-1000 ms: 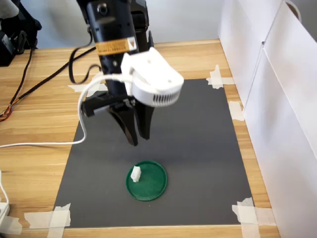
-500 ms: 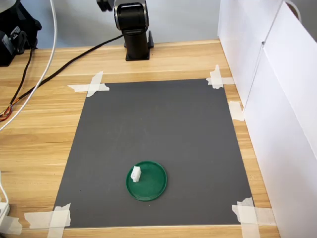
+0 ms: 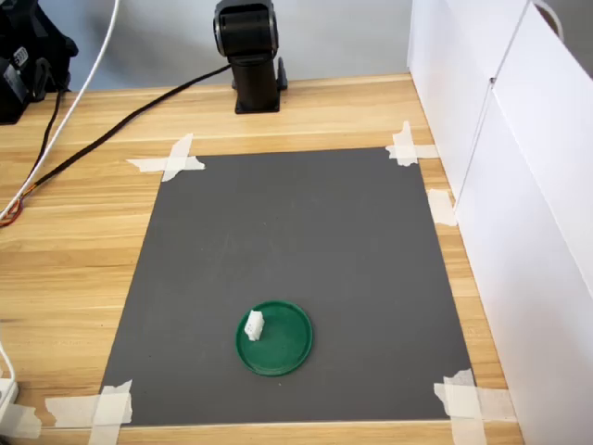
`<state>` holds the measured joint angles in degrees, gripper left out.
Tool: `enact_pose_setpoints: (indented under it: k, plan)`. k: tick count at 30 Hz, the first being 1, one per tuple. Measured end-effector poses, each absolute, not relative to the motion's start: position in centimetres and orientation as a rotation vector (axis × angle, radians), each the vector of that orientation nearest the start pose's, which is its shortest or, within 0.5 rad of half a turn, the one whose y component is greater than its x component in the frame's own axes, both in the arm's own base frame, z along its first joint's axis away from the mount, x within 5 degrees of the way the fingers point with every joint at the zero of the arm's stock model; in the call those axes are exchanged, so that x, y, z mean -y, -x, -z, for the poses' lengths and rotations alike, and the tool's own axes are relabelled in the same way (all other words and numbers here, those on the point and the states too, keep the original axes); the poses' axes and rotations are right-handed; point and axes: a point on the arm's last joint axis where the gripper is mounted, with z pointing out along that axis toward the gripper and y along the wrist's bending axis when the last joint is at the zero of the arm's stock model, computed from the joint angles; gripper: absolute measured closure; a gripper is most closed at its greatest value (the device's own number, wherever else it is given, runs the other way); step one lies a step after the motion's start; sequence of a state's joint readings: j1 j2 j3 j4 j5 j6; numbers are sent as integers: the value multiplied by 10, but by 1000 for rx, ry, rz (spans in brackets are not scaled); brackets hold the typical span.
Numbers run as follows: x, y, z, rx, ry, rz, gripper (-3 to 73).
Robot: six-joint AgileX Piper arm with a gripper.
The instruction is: Grasp a white terminal and put it in the green lid.
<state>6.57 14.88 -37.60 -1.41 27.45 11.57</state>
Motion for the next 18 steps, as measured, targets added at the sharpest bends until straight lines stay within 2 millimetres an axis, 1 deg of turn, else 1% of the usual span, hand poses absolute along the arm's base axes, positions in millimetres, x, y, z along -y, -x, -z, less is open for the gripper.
enact_pose_setpoints:
  k: [2, 7, 9, 12, 18]
  plan:
    - [-3, -38, -354, -1584, -61, -222, 716]
    - [-3, -38, -310, -1653, -63, -216, 716]
    - [-3, -36, -296, -1678, -65, -215, 716]
    - [-3, -32, -284, -1705, -67, -214, 716]
    - [-2, -27, -267, -1743, -69, -210, 716]
